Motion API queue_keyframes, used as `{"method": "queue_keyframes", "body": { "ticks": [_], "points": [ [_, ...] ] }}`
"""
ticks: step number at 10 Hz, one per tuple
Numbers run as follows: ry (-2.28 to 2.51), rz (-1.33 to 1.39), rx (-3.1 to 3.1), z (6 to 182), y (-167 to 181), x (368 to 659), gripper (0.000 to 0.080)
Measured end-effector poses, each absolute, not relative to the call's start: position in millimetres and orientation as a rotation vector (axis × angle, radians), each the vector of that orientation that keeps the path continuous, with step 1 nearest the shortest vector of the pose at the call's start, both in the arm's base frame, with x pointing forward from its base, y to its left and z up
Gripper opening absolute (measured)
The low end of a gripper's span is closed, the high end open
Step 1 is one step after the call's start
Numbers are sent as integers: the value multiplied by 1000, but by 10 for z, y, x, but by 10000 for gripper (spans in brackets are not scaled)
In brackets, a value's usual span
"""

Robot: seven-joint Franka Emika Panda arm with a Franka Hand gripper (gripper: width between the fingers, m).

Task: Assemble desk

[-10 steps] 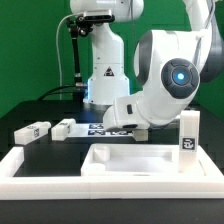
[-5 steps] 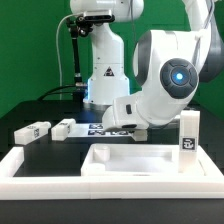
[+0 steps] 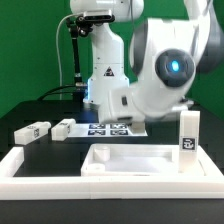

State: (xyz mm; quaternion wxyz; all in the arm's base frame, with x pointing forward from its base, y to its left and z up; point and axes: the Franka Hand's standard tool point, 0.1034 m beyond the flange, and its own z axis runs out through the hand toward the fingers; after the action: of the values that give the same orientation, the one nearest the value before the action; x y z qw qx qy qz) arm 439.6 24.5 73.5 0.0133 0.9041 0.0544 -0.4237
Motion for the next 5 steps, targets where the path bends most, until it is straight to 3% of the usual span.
{"method": "queue_keyframes", "body": {
  "ticks": [2, 5],
  "points": [
    [186, -1289, 2862, 975, -5, 4506, 290],
    [248, -1099, 2937, 866, -133, 4612, 290]
  ]
}}
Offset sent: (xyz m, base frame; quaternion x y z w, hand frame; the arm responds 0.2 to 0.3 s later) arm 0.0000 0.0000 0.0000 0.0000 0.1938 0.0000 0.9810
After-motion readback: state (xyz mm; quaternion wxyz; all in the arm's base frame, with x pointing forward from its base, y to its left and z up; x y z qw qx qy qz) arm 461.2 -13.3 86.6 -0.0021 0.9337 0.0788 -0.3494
